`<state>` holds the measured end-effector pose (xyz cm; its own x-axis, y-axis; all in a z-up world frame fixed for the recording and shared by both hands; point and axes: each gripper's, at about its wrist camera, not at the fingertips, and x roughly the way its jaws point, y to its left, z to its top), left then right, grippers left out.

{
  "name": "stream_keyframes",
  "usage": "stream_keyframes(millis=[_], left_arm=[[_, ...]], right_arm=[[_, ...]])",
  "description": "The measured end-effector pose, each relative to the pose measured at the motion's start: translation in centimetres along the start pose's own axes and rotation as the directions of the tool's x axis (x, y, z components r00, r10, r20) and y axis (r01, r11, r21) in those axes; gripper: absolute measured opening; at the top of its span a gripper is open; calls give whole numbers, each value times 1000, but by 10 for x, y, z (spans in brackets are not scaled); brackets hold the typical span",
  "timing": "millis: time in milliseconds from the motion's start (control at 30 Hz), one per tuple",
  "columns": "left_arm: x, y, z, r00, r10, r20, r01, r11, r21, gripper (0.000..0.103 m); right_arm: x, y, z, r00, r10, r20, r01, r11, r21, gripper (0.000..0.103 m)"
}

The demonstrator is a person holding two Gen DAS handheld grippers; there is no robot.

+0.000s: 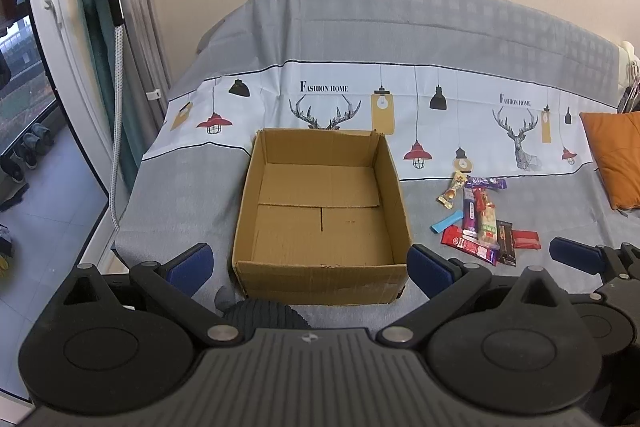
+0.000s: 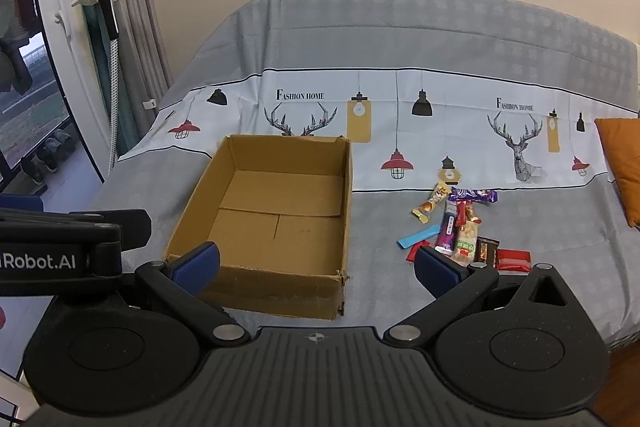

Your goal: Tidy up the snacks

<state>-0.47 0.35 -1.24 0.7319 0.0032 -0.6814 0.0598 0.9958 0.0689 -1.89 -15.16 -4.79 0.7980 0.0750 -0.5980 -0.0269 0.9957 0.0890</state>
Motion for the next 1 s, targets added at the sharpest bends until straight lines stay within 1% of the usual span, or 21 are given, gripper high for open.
stream_keyframes(millis=[733, 867, 1000], left_arm=[[2, -1, -1, 1000, 1, -1, -1, 1000, 9, 103], [7, -5, -1, 1000, 0, -12, 0, 1000, 16, 103], [21, -19, -3, 1000, -3, -30, 5, 999, 45, 103]], right_arm=[[1, -5, -1, 1000, 6, -7, -6, 1000, 4, 103], [4, -8, -2, 1000, 12, -16, -12, 1000, 9, 103], [12, -19, -6, 1000, 8, -30, -7, 1000, 18, 103]])
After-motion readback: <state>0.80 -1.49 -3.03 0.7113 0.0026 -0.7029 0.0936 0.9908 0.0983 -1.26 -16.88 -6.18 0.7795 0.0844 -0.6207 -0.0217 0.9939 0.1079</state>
